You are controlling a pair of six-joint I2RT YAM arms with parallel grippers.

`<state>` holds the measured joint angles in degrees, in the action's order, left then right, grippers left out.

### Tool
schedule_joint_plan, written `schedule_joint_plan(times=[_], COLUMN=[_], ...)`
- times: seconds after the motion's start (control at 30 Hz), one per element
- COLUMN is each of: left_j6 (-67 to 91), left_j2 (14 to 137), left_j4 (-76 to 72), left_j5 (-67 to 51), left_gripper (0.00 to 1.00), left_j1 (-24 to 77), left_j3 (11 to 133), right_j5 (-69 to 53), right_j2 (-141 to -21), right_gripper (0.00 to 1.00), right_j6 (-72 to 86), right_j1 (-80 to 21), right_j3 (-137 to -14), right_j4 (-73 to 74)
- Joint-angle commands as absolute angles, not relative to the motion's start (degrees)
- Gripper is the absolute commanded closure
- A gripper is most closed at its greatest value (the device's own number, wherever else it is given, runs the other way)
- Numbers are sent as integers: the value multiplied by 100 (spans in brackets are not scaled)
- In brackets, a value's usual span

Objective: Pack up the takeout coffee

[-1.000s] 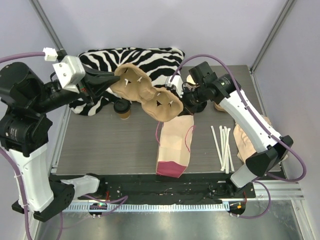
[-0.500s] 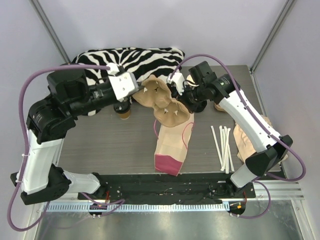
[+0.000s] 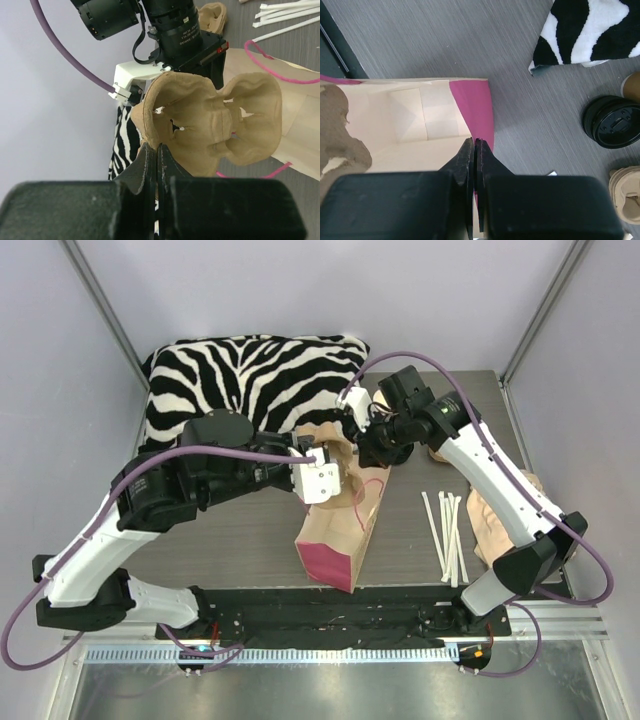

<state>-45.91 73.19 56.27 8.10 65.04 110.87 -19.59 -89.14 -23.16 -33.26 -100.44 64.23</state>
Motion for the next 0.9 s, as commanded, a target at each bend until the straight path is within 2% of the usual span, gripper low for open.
schedule_joint_plan(times=[0.0, 0.43, 0.87], left_j6=[-4931, -5265, -5493], left_j2=[7128, 7075, 7453], left_j4=[5291, 5282, 5510], left_j5=[1178, 1195, 1722], left_gripper=[100, 100, 100], left_j1=[6784, 7690, 7901], left_j3=[11066, 10055, 9571], right_j5=[-2013, -2408, -1978], right_j2=[-8640, -8780, -8525], right_gripper=[99, 99, 99], right_j6=[-2303, -2645, -2953], right_j1=[-3305, -3462, -4429], right_j3=[-10169, -10986, -10714], right_j4=[6205, 6618, 6820])
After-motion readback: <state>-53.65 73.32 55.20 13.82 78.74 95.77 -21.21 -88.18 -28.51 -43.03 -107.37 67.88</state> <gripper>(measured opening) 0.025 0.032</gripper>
